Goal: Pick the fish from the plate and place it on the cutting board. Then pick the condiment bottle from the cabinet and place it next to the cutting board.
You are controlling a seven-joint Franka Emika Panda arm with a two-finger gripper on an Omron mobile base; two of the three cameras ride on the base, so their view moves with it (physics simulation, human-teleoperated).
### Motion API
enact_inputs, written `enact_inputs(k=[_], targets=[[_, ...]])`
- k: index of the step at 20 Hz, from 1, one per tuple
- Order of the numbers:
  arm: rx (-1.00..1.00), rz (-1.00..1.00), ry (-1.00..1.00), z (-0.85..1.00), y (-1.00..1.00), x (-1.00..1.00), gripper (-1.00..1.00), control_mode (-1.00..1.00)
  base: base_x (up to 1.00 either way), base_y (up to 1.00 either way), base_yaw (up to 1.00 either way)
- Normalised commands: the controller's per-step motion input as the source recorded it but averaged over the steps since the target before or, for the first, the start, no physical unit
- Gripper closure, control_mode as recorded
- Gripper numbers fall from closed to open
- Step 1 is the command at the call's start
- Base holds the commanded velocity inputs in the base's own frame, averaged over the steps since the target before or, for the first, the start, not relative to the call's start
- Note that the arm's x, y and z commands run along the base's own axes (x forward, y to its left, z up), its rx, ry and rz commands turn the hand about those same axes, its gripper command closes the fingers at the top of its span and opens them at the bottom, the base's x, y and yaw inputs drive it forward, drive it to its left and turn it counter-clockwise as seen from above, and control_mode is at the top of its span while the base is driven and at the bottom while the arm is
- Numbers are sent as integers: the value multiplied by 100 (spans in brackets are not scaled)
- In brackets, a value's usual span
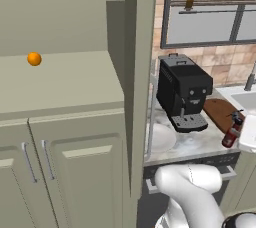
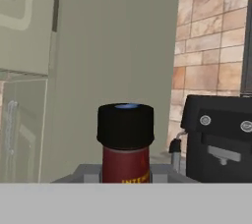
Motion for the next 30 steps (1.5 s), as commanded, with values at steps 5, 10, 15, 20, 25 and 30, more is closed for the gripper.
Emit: enact_inputs(k=[5, 10, 15, 20, 25, 30], targets=[[0, -3, 0, -3, -11, 22, 100, -100, 0, 0, 0], [0, -4, 1, -4, -14, 25, 100, -100, 0, 0, 0], [-1, -3, 3, -22, -11, 20, 100, -100, 0, 0, 0], [-1, -2, 5, -29, -5, 17, 100, -100, 0, 0, 0], [-1, -1, 4, -28, -3, 18, 100, -100, 0, 0, 0], [0, -2, 3, -22, -5, 20, 100, -100, 0, 0, 0]])
